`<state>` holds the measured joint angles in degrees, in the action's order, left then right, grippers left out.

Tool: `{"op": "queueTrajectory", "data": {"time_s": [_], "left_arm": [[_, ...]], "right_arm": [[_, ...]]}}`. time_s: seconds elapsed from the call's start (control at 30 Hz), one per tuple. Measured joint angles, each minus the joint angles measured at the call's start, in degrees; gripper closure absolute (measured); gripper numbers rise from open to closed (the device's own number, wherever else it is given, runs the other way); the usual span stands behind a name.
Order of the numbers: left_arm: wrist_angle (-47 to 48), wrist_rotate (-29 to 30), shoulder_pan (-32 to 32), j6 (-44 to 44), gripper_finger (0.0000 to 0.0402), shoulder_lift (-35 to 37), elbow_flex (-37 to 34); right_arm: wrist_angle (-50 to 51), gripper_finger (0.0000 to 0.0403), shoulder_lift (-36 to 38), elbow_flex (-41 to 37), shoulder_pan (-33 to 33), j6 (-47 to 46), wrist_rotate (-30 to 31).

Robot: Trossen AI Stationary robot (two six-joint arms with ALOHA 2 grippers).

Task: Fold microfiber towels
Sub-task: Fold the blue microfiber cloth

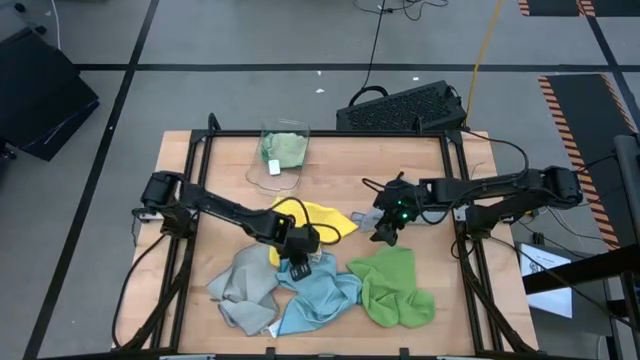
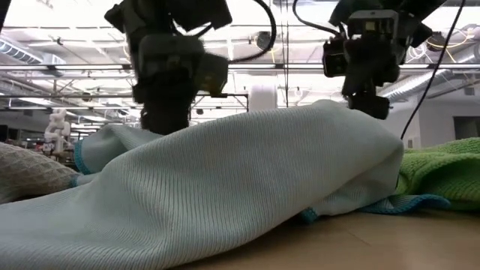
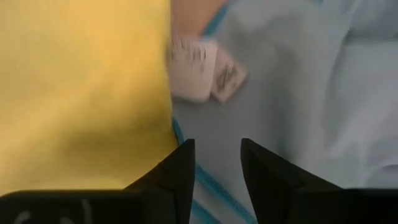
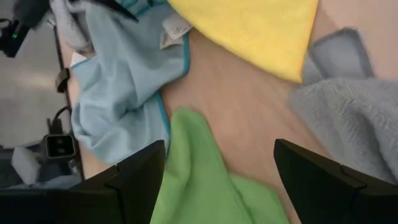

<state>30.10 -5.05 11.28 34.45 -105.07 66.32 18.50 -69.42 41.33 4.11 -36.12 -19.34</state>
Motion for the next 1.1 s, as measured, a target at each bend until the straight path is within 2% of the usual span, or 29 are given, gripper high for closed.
{"op": "queueTrajectory", "data": {"time_s": [0.27,0.4,0.57,0.77,0.9,1.0,1.1], "left_arm": [[0.1,3.3,0.91,3.83,0.0253,-2.89,0.02],[0.19,4.0,1.43,1.1,0.0267,-2.15,0.3],[2.14,10.04,3.59,0.49,0.0281,-0.48,0.7],[-1.01,11.52,5.24,2.88,0.0238,-0.58,-1.63],[-2.77,9.93,5.2,5.95,0.0218,-0.55,-4.54],[-5.04,9.39,5.19,4.47,0.0235,-0.29,-6.4],[-7.45,8.96,5.0,1.56,0.0284,-0.29,-7.3]], "right_arm": [[0.18,0.0112,0.69,-1.41,0.05,0.44,-0.15],[0.17,0.0112,0.69,-1.41,0.05,0.42,-0.21],[0.25,0.0112,0.69,-1.41,-0.05,0.2,-0.36],[0.04,0.0112,0.69,-1.41,-0.05,0.24,-0.3],[-0.09,0.0112,0.69,-1.41,-0.05,0.67,-0.15],[-0.08,0.0112,0.69,-1.41,-0.05,0.62,-0.21],[-0.15,0.0112,0.69,-1.41,-0.08,0.45,-0.31]]}}
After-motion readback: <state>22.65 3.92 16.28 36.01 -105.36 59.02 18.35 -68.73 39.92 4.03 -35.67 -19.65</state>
